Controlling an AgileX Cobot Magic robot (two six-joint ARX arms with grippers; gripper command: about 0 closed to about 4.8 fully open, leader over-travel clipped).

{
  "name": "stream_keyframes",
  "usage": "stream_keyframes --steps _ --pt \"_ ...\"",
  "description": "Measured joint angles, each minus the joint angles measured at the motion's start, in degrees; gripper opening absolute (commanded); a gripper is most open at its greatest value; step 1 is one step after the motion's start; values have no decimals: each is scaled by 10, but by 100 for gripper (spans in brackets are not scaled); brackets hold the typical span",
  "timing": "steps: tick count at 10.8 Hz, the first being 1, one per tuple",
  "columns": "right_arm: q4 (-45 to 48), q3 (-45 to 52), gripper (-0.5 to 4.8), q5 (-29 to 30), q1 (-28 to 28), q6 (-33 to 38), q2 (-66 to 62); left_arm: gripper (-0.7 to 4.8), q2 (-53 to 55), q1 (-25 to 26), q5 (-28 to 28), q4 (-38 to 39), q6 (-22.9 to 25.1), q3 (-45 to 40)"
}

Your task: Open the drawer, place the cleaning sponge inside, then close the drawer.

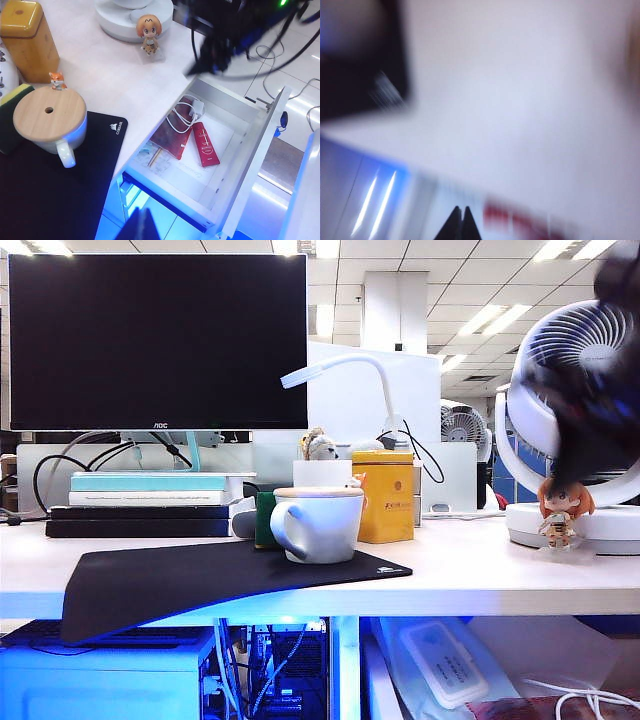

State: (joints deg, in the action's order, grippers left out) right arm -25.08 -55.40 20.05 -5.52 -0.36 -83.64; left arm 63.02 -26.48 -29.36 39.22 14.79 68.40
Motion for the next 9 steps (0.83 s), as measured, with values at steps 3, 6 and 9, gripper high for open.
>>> stream_keyframes --steps 3,6,9 --pt "66 -38 -5 7 -52 -16 38 -5 0 0 2 0 0 0" --pt "-36 -37 -5 -64 -115 29 225 -5 4 0 70 -71 -12 0" --pt "-45 -37 -5 -47 -115 31 335 479 121 4 209 -215 -111 0"
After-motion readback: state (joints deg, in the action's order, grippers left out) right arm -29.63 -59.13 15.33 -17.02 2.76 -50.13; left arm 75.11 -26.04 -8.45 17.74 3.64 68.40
